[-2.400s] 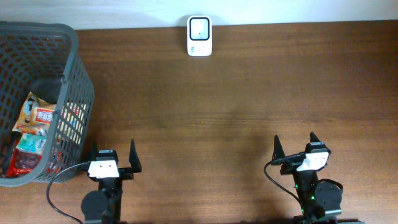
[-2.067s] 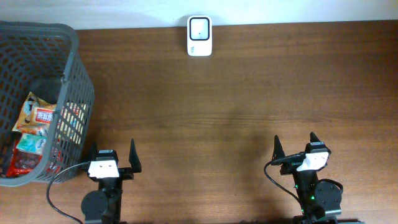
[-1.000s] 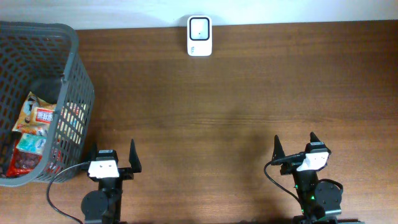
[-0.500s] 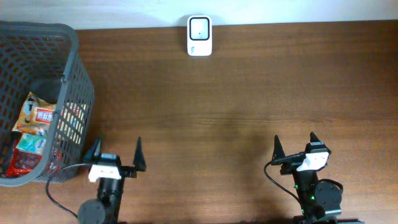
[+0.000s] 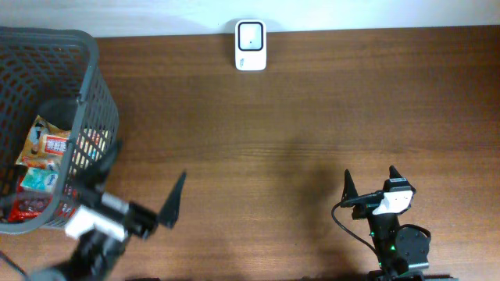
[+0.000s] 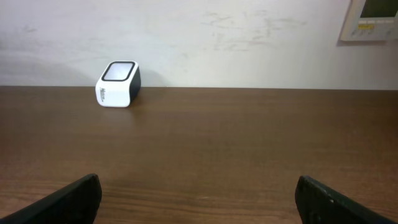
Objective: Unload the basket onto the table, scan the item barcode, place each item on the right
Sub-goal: 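Reach the left gripper into the basket and grasp the yellow chip bag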
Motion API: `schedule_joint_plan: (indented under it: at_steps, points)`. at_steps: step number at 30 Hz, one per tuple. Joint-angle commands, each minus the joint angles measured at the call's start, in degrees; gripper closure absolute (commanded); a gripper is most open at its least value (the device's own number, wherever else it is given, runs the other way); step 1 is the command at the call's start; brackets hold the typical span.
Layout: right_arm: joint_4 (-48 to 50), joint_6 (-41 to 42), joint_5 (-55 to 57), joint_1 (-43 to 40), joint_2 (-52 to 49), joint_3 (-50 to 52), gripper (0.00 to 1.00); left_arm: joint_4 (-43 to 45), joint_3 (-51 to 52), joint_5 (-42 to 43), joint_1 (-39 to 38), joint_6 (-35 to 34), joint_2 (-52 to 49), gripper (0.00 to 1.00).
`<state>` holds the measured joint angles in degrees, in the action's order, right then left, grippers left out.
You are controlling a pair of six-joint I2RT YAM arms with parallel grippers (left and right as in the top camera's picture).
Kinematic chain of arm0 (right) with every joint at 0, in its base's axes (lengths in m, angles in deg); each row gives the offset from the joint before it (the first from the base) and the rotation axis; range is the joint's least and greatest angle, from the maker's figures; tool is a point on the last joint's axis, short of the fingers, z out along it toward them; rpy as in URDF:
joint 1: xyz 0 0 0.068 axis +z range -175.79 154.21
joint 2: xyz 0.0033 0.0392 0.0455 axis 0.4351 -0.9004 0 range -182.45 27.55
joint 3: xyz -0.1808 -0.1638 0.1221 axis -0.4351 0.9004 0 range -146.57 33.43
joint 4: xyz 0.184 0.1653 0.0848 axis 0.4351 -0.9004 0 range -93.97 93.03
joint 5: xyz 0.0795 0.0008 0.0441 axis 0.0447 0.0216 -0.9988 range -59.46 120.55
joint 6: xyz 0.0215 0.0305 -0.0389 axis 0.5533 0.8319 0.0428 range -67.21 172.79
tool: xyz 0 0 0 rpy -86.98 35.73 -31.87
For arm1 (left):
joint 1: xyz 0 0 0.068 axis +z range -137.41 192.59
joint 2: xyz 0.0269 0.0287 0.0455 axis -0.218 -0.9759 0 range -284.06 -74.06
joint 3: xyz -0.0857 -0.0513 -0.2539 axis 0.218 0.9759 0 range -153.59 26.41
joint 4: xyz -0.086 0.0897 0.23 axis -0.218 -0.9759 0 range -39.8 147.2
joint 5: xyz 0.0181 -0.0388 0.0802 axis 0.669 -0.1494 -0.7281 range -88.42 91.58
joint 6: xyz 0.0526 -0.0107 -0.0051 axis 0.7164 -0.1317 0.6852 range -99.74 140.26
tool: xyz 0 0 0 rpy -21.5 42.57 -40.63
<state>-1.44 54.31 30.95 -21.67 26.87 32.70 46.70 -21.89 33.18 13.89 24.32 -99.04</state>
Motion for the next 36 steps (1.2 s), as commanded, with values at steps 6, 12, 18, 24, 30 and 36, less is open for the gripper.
schedule_joint_plan:
  at_steps: [6, 12, 18, 24, 30, 36]
  points:
    - [-0.2, 0.4, 0.3, 0.3, 0.3, 0.4, 0.02, -17.2, -33.2, -7.5, 0.0, -1.8, -29.9, 0.01]
    - [-0.2, 0.4, 0.3, 0.3, 0.3, 0.4, 0.01, -45.8, -69.9, -31.5, 1.3, 5.5, -57.8, 0.01]
    - [-0.2, 0.4, 0.3, 0.3, 0.3, 0.4, 0.02, -46.5, -74.6, -37.9, 18.4, 0.1, -64.7, 0.01]
    - [-0.2, 0.4, 0.3, 0.3, 0.3, 0.4, 0.02, -54.7, -74.4, -38.2, 30.1, -0.9, -72.1, 0.01]
    - [-0.2, 0.4, 0.3, 0.3, 0.3, 0.4, 0.01, -64.1, -74.4, -34.9, 31.5, -3.1, -82.7, 0.40]
    - [-0.2, 0.4, 0.3, 0.3, 0.3, 0.4, 0.02, -73.2, -74.4, -33.9, 31.5, -7.7, -95.4, 0.18]
